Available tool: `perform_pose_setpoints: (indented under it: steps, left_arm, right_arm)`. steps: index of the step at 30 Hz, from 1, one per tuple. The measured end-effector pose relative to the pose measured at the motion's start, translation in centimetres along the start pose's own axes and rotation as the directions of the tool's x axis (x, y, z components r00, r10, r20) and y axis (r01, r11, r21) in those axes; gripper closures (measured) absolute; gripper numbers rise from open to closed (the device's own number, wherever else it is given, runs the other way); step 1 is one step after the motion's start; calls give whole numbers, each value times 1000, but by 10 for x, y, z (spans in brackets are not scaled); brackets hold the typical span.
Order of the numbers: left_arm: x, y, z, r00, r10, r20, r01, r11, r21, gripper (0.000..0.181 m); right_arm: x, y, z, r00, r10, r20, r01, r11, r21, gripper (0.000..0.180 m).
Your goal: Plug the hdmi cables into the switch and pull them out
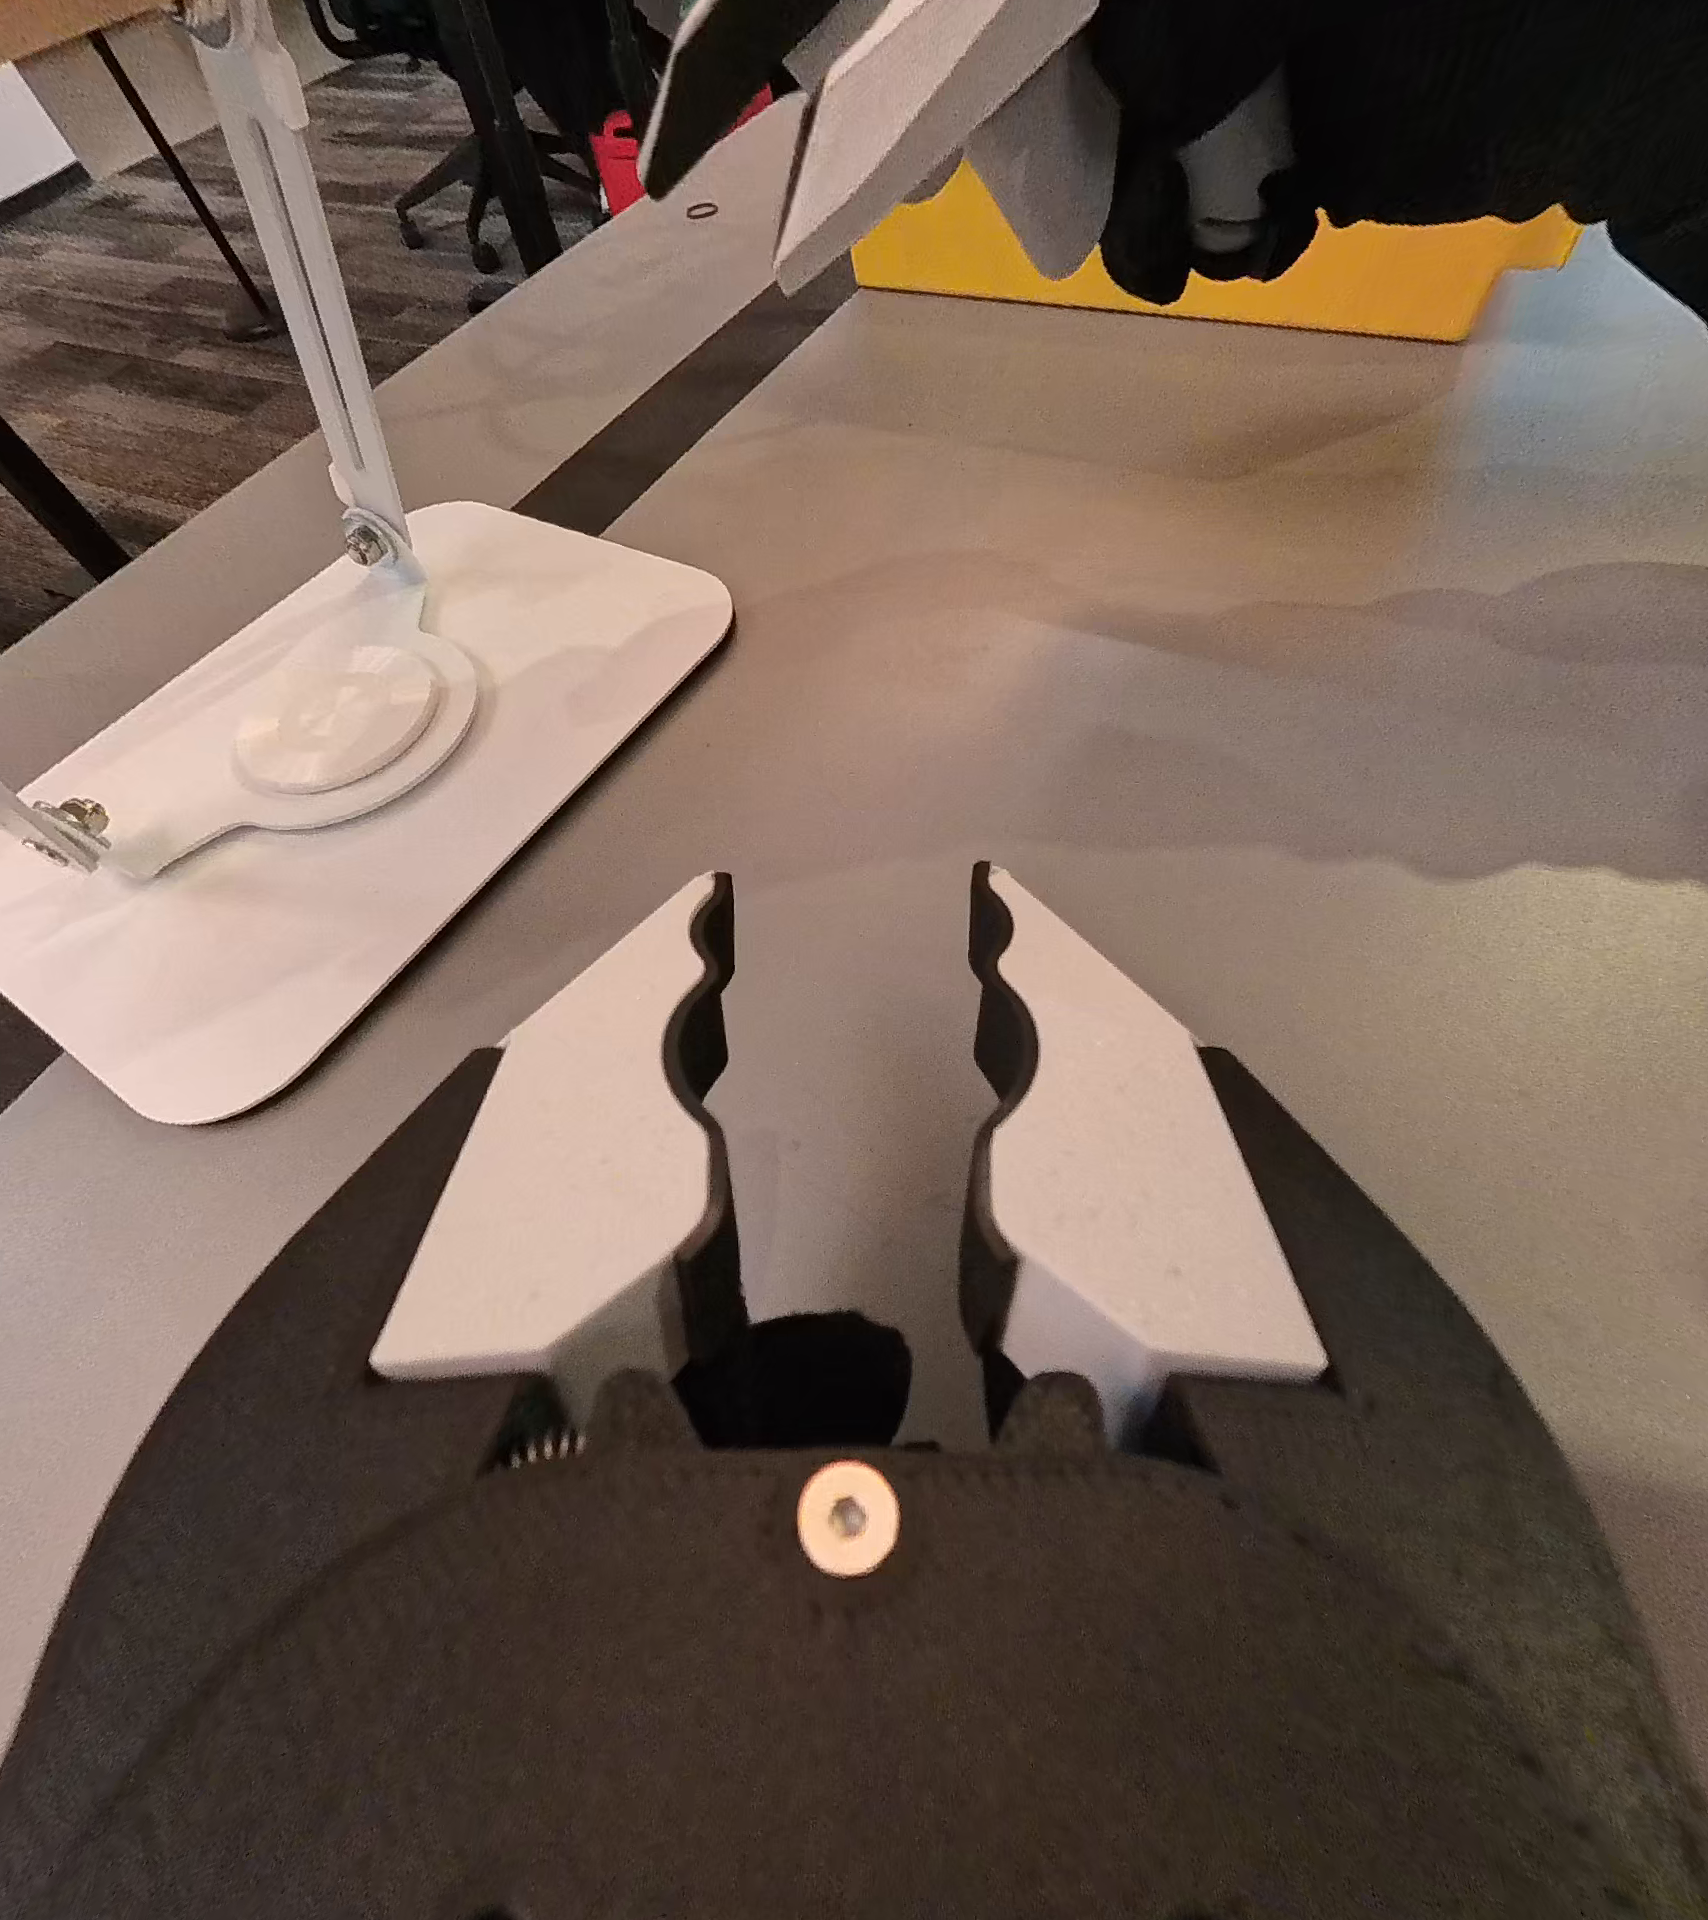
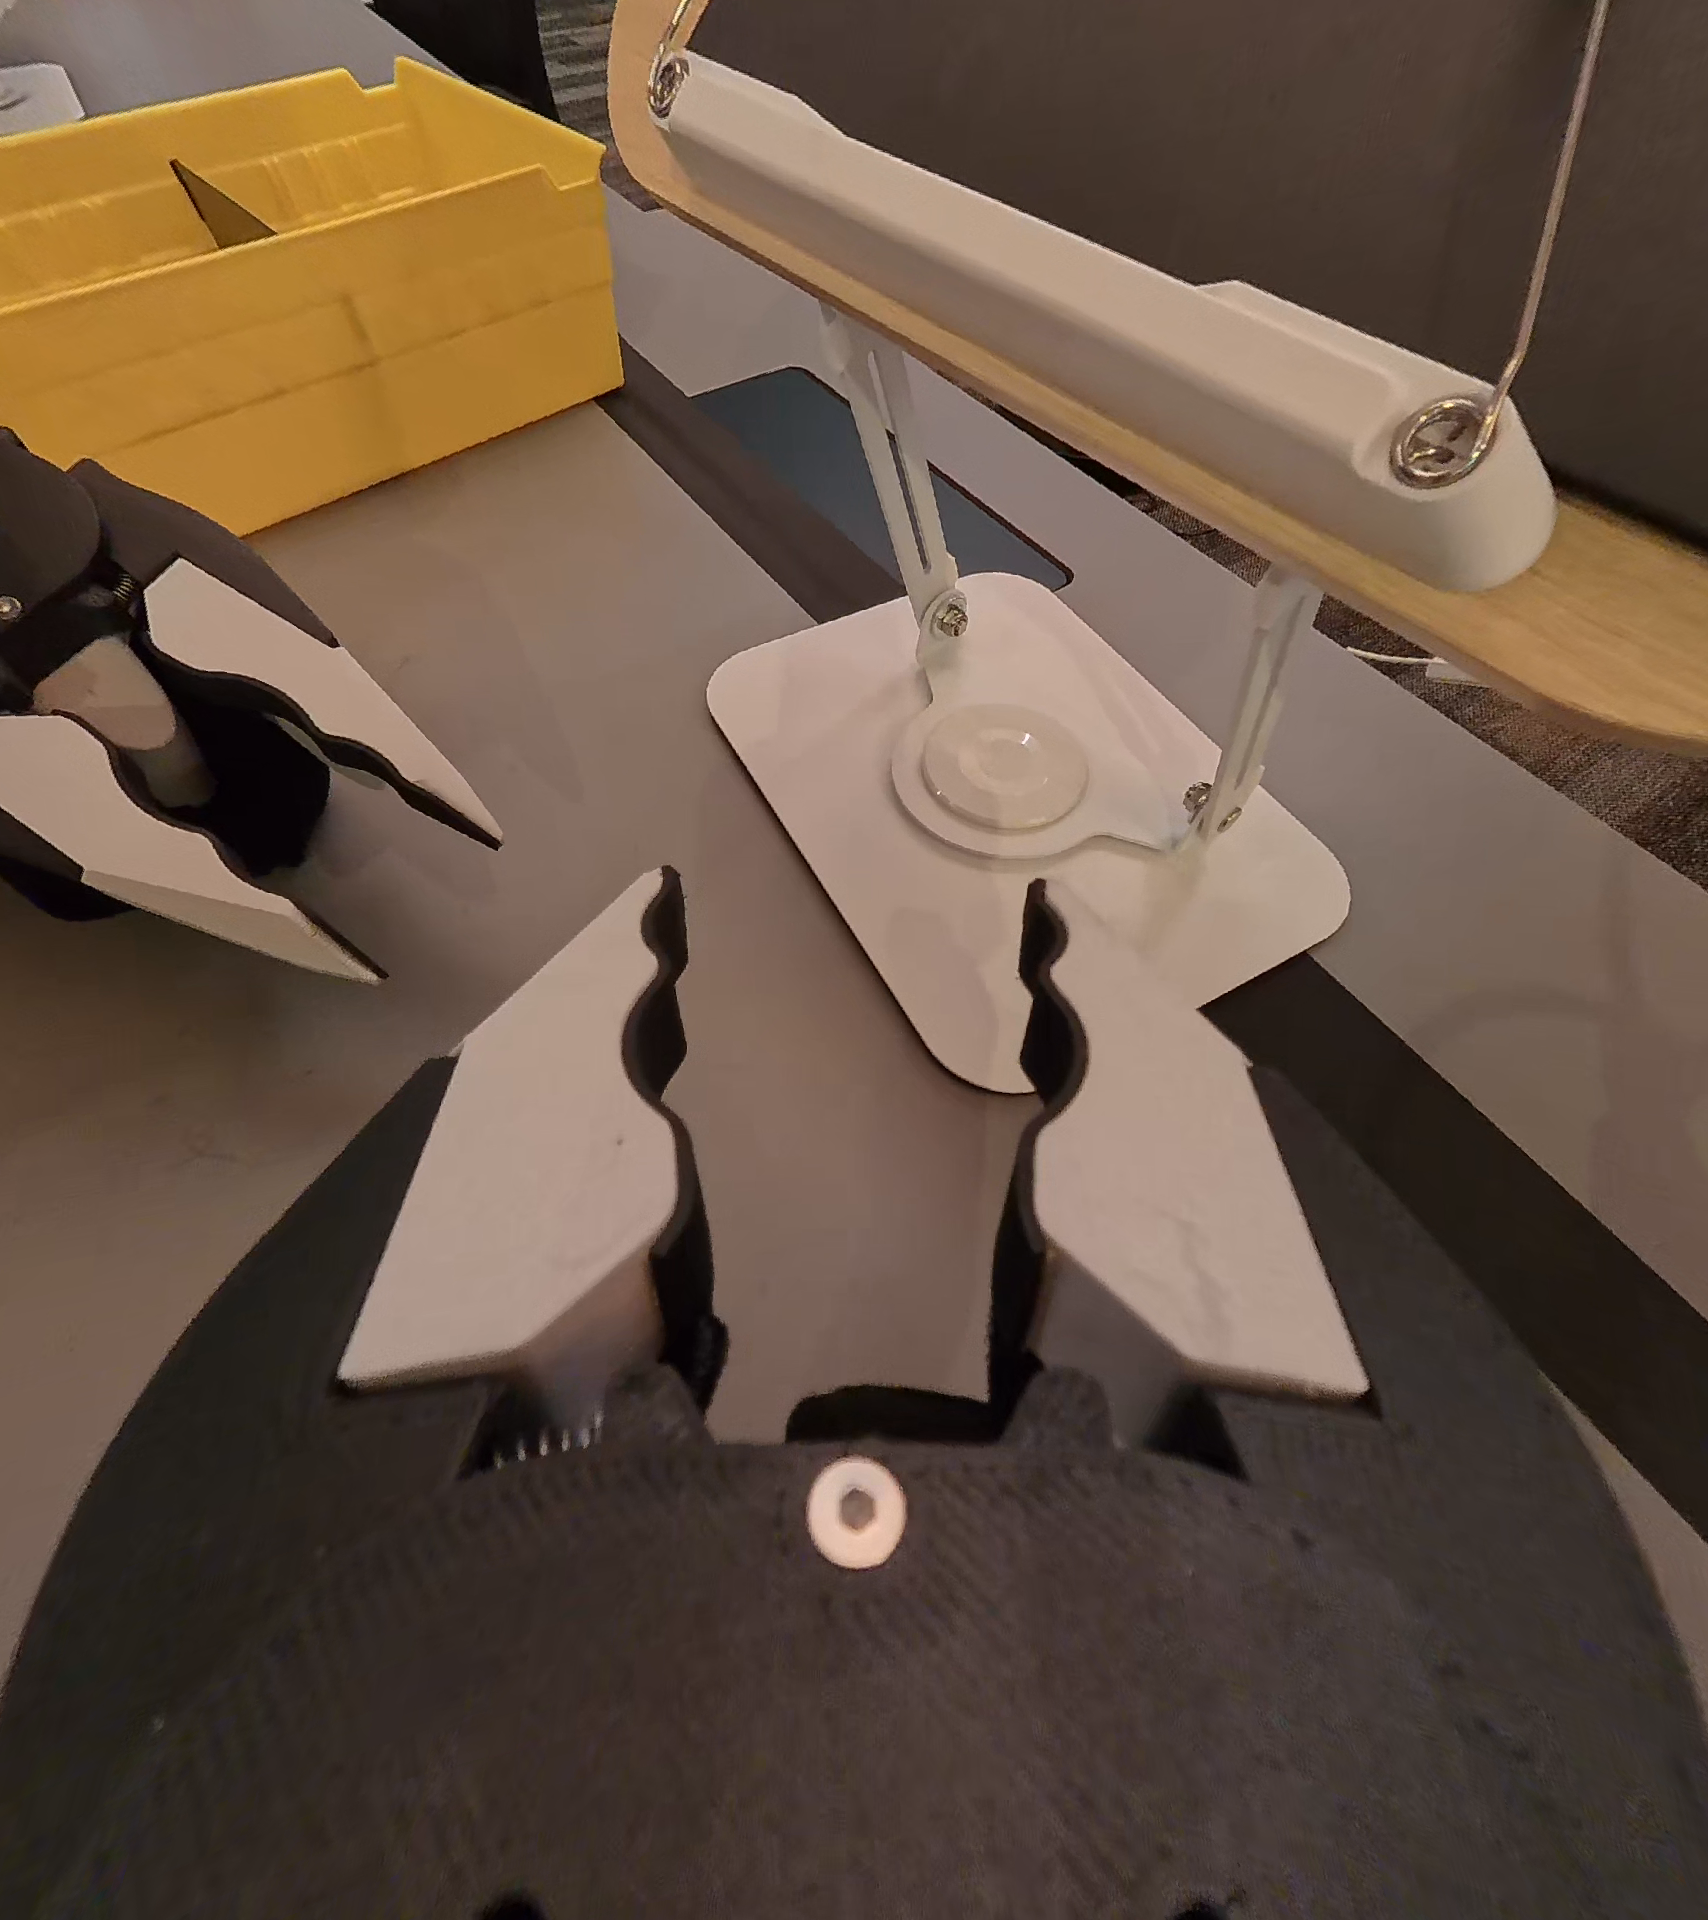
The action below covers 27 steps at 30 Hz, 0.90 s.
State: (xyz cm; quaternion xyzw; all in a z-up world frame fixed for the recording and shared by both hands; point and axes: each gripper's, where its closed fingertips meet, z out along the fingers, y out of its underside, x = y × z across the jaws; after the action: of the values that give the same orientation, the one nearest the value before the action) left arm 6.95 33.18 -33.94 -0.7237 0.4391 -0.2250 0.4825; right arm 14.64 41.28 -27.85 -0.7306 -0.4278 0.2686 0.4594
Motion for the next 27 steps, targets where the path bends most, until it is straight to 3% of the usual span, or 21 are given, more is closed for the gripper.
perform_pose_setpoints:
  steps: [1, 27]
  left_arm:
    - [0, 0, 0, 1000, 0, 0, 0, 1000, -1, 137]
    - [1, 2, 1, 1000, 4, -1, -4, 1000, -14, 137]
  right_arm:
    - [0, 0, 0, 1000, 0, 1, 0, 1000, -2, 116]
    - [-1, 7, 2, 1000, -11, 12, 11, 999, -39, 116]
